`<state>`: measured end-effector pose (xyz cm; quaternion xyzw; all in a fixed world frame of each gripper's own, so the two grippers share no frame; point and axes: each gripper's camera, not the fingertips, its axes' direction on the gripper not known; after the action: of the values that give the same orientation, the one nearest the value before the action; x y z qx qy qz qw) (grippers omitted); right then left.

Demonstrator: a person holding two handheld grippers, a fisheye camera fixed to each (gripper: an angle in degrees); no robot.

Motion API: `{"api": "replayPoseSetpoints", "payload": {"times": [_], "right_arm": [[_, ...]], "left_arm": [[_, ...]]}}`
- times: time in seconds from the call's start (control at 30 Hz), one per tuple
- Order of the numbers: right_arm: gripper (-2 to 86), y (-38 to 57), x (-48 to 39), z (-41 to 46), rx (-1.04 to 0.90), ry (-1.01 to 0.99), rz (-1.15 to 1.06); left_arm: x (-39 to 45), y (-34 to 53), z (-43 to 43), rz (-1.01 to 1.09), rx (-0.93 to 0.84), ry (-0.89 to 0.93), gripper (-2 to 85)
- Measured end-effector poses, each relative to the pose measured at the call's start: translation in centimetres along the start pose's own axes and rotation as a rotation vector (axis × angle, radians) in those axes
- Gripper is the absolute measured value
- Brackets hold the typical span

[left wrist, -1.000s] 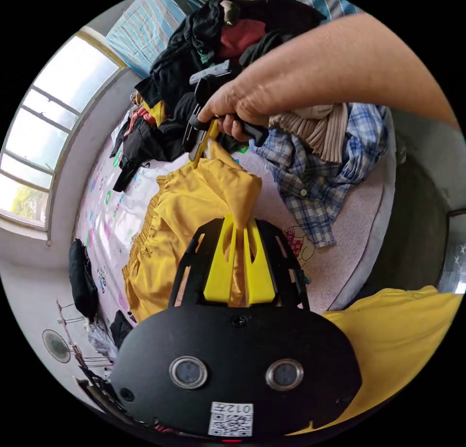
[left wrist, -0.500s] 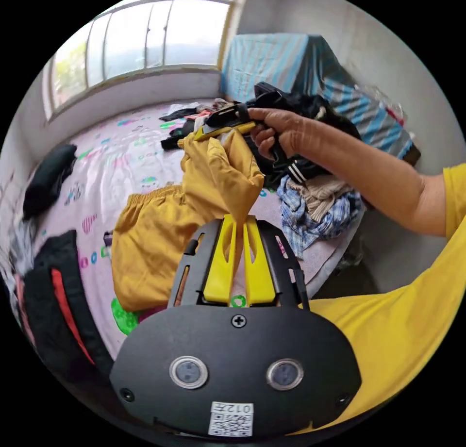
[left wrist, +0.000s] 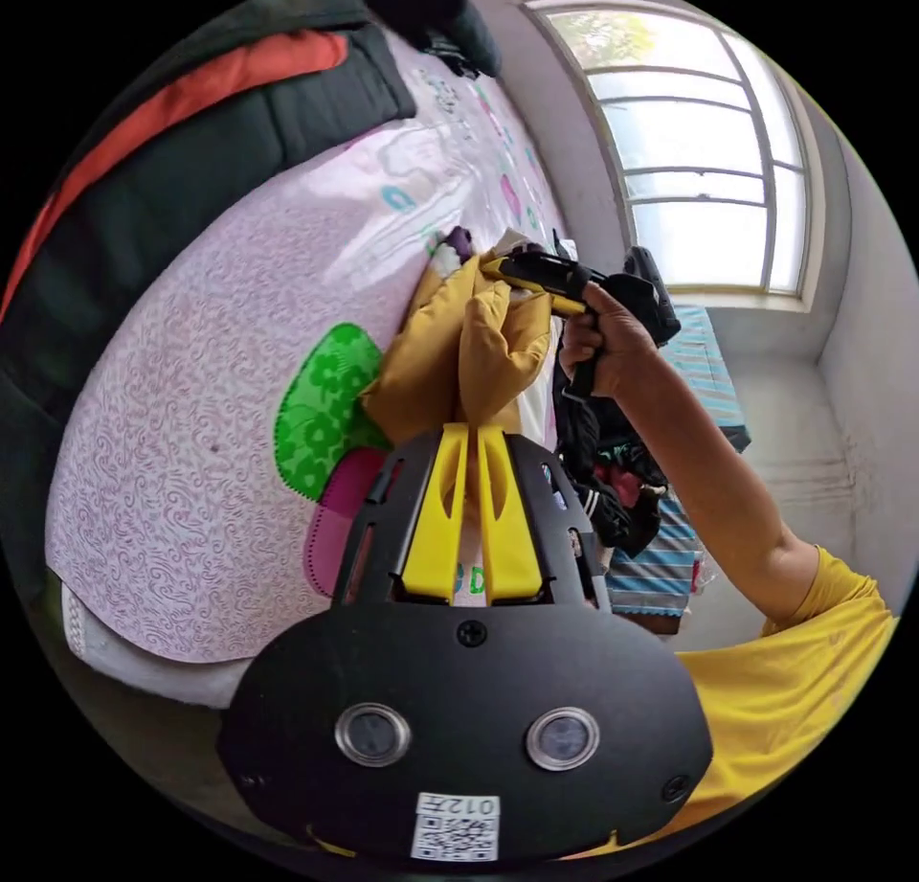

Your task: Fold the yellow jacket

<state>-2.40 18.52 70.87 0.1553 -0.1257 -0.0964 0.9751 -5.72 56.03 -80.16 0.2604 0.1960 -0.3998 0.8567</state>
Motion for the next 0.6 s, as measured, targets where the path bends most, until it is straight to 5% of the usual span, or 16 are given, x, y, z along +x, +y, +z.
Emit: {"api": "replayPoseSetpoints", "payload": {"times": [0.13, 0.27, 0.43, 0.6], "right_arm": [[5.0, -0.6, -1.7, 2.2, -0.039, 0.071, -0.059], [7.0, 0.6, -1.8, -0.7, 0.02, -0.114, -0.152], [5.6, 5.8, 2.0, -6.5, 0.238, -0.373, -0.196], [3.3, 11.6, 8.9, -6.9, 0.284, -0.393, -0.045]], "left_arm": [[-5.6, 0.8, 1.4, -0.037, -0.002, 0.084, 0.6], [-8.4, 1.6, 2.2, -0.039, -0.01, 0.1, 0.6], [-3.8, 2.6, -0.7, 0.198, 0.032, -0.178, 0.8], [2.9, -2.2, 3.2, 0.427, -0.013, -0.441, 1.7]]}}
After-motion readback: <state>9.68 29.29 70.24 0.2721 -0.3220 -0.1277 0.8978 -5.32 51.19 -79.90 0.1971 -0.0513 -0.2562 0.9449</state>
